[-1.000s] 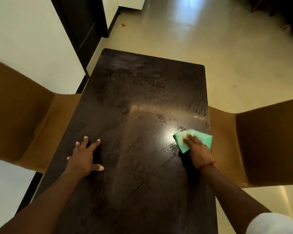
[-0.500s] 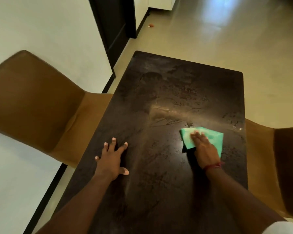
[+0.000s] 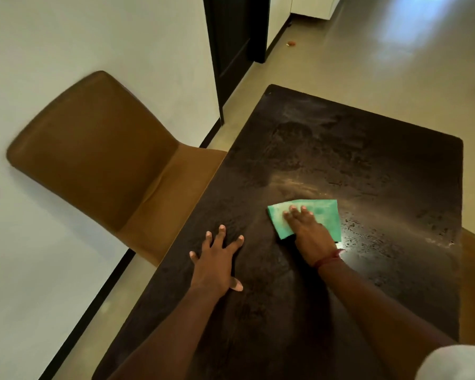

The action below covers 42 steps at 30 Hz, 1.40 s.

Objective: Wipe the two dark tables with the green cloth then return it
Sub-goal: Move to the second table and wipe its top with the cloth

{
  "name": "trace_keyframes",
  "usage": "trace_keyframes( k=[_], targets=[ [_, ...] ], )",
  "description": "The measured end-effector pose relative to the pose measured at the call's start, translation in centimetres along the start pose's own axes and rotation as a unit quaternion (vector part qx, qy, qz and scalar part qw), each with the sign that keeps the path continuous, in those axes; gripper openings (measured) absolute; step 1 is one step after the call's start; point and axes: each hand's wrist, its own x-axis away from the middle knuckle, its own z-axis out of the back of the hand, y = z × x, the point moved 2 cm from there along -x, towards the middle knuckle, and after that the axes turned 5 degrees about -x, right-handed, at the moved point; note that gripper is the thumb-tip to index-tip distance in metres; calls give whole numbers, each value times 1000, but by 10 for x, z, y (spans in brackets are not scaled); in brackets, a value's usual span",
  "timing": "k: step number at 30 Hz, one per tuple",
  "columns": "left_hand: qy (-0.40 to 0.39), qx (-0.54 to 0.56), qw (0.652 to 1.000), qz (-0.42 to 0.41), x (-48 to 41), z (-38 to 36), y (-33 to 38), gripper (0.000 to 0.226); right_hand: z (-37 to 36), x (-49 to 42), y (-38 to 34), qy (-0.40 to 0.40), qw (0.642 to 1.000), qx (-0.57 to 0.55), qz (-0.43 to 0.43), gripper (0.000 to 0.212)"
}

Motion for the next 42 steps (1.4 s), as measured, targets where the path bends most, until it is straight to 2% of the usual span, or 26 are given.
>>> trace_keyframes(
  k=[1, 3, 5, 7, 9, 10, 12, 14, 17, 19, 20, 21, 23, 26, 28, 31, 33, 36, 39, 41, 42],
  targets=[
    [0, 3, 1000, 1, 0, 0, 0, 114, 8, -4, 12, 8, 1000, -12, -24, 58],
    [1, 8, 1000, 2, 1, -2, 0, 114, 20, -20, 22, 53, 989, -36, -132, 55],
    [4, 11, 1000, 3, 1, -3, 1, 114, 20, -36, 3, 82, 975, -47, -202, 51],
    [7, 12, 1000, 3, 1, -2, 1, 114, 6, -45, -36, 47, 988, -28, -146, 52],
    [6, 13, 1000, 1, 2, -1, 1, 113, -10, -46, -76, -15, 1000, 4, -6, 55],
    [8, 15, 1000, 1, 2, 0, 1, 112, -14, -44, -91, -44, 997, 19, 57, 57],
    [8, 17, 1000, 0, 3, 1, 0, 112, -7, -51, -93, -72, 991, 17, 112, 57],
    [7, 17, 1000, -1, 3, 1, 0, 113, 4, -63, -76, -52, 994, -13, 93, 53],
    [0, 14, 1000, 1, 1, 0, 0, 113, 20, -86, -60, 24, 998, -37, -45, 49],
    [-5, 15, 1000, 2, 0, 0, 0, 113, 17, -101, -76, 32, 994, -24, -105, 47],
    [-5, 17, 1000, 2, -1, -1, 0, 113, 11, -107, -90, 21, 994, -10, -106, 47],
    [-4, 19, 1000, 2, -1, -2, 0, 114, 1, -110, -105, 6, 996, 6, -83, 49],
    [1, 23, 1000, 1, -1, -2, 0, 114, -17, -111, -130, -19, 999, 43, 15, 56],
    [4, 28, 1000, -4, 0, -1, -1, 114, -16, -114, -130, -53, 989, 50, 130, 60],
    [1, 29, 1000, -6, -1, -2, -1, 115, 0, -124, -118, -39, 992, 13, 119, 57],
    [-2, 28, 1000, -5, -2, -5, -2, 116, 16, -150, -116, 10, 1000, -8, 7, 46],
    [-2, 36, 999, -4, -2, -6, -3, 116, 13, -162, -130, 7, 1000, 8, -11, 41],
    [5, 34, 999, -10, -1, -4, -1, 116, -3, -147, -151, -47, 992, 62, 98, 50],
    [11, 33, 999, -8, -1, -3, -1, 116, -9, -118, -147, -118, 959, 99, 238, 60],
    [8, 30, 999, -9, 0, -4, -1, 116, -7, -109, -122, -149, 951, 50, 266, 61],
    [10, 31, 999, -11, 0, -5, -2, 115, -3, -108, -105, -147, 959, 8, 240, 60]
  ],
)
